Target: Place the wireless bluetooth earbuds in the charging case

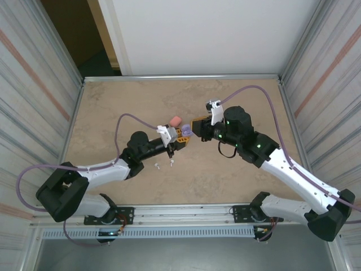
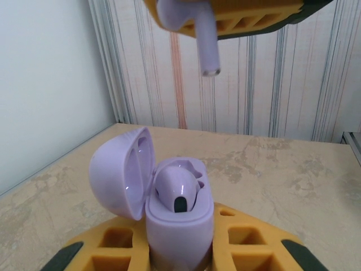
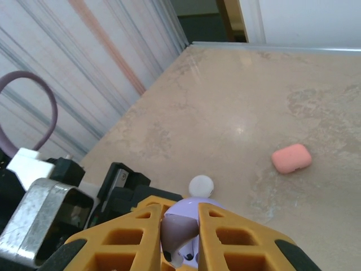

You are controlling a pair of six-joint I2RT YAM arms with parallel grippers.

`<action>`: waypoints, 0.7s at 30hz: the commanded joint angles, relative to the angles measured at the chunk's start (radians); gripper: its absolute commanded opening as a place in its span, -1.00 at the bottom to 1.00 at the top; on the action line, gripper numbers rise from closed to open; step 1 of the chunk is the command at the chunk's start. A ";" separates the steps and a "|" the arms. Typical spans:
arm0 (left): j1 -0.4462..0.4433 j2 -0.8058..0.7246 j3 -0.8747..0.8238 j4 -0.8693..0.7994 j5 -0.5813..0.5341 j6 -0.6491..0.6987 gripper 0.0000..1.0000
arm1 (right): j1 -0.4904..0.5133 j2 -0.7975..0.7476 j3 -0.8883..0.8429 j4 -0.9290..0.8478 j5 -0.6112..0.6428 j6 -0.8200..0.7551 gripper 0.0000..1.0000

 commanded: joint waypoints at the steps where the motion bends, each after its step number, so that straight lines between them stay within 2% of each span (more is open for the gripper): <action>1: -0.004 0.012 0.028 0.052 0.007 -0.026 -1.00 | 0.009 0.018 -0.008 0.033 0.030 -0.002 -0.62; 21: -0.004 0.007 0.026 0.072 -0.005 -0.054 -1.00 | 0.024 0.053 -0.042 0.031 0.057 0.002 -0.62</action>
